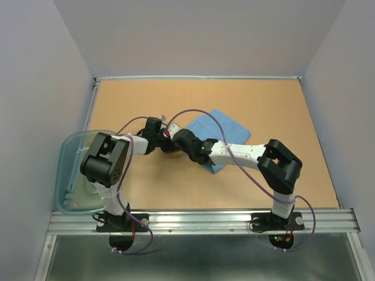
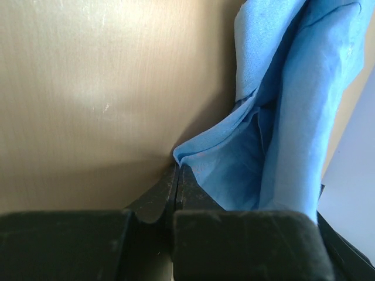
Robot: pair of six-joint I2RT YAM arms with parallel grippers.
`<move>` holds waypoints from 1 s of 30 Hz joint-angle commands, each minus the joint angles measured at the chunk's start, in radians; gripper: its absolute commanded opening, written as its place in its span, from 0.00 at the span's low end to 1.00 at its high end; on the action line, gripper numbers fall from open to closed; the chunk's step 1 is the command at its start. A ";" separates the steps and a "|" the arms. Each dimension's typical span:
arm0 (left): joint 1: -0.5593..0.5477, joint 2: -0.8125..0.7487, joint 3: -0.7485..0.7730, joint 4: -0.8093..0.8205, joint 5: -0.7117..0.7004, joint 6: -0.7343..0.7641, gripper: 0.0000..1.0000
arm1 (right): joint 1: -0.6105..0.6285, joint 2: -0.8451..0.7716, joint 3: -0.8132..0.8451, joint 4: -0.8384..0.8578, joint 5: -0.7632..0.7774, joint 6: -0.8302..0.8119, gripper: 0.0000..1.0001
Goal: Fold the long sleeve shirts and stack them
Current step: Fold the shirt
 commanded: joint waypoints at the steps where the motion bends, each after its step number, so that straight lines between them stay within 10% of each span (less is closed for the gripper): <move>1: -0.003 -0.018 0.038 -0.021 -0.009 0.008 0.00 | 0.010 -0.055 -0.021 -0.018 -0.072 -0.021 0.05; 14: 0.006 -0.027 0.046 -0.035 -0.014 0.003 0.00 | 0.027 -0.046 -0.061 -0.064 -0.198 0.004 0.12; 23: 0.011 -0.113 0.022 -0.048 -0.030 -0.004 0.04 | 0.027 -0.126 -0.027 -0.076 -0.198 0.051 0.64; 30: 0.038 -0.262 0.026 -0.183 -0.095 0.023 0.40 | -0.012 -0.272 -0.018 -0.093 -0.255 0.191 0.81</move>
